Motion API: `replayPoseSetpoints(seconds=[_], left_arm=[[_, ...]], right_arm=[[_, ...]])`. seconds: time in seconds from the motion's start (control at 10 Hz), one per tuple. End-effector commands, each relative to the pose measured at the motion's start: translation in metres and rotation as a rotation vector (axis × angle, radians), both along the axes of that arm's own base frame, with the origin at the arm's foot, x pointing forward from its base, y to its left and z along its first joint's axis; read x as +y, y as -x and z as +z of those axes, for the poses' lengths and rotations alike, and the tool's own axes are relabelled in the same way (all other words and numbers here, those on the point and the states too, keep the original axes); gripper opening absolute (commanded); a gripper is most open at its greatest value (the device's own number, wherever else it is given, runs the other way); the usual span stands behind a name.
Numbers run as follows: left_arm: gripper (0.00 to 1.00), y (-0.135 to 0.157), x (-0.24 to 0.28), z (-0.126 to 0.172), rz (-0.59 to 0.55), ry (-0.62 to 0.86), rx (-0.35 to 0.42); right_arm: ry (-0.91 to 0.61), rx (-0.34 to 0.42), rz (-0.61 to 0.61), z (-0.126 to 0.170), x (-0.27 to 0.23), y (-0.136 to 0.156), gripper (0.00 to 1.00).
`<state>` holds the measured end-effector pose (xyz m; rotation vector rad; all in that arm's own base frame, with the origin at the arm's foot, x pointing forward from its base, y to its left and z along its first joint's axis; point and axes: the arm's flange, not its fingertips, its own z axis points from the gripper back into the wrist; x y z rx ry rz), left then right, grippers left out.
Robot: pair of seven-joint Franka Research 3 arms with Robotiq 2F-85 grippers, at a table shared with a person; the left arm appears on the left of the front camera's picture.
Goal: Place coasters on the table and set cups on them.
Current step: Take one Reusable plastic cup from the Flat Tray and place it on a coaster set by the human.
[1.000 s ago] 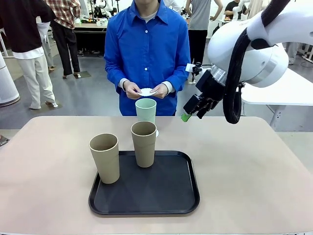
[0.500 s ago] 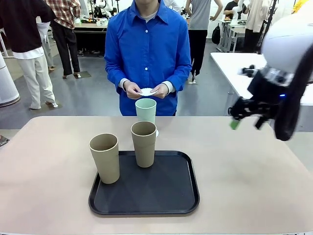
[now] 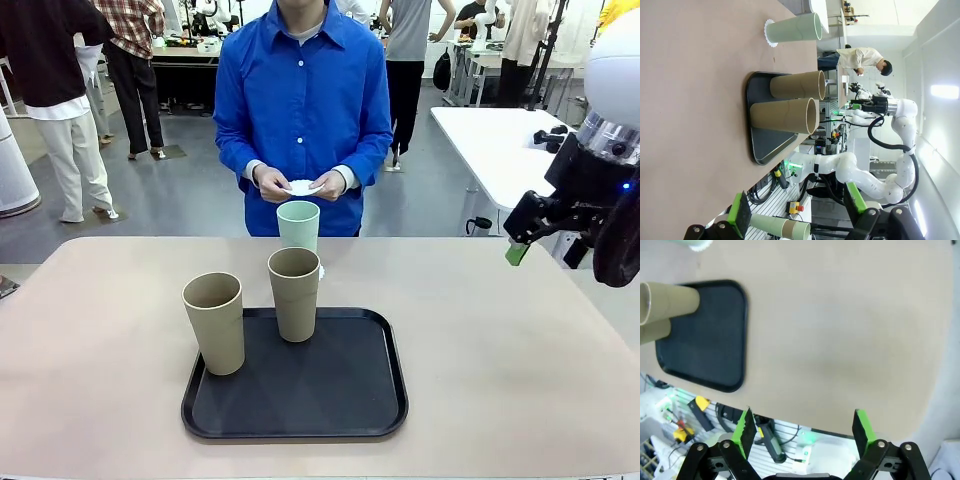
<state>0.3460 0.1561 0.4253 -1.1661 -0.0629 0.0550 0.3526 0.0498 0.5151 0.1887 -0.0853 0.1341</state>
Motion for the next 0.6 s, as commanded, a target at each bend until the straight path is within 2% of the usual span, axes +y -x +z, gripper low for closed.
replayPoseSetpoints(seconds=[0.0,0.1,0.2,0.3,0.5], left_arm=[[1.00,0.001,0.001,0.002,0.002,0.004,-0.008],[1.00,0.001,0.001,0.002,0.002,0.004,-0.008],[1.00,0.001,0.001,0.002,0.002,0.004,-0.008],[1.00,0.001,0.001,0.002,0.002,0.004,-0.008],[1.00,0.001,0.001,0.002,0.002,0.004,-0.008]], right_arm=[[-0.342,-0.041,0.115,-0.010,-0.057,-0.003,1.00],[-0.575,-0.095,0.156,-0.009,-0.106,0.000,1.00],[-0.752,-0.125,0.143,-0.016,-0.152,0.000,1.00],[-0.881,-0.141,0.106,-0.032,-0.189,-0.001,1.00],[-1.068,-0.178,0.102,-0.071,-0.228,-0.002,1.00]])
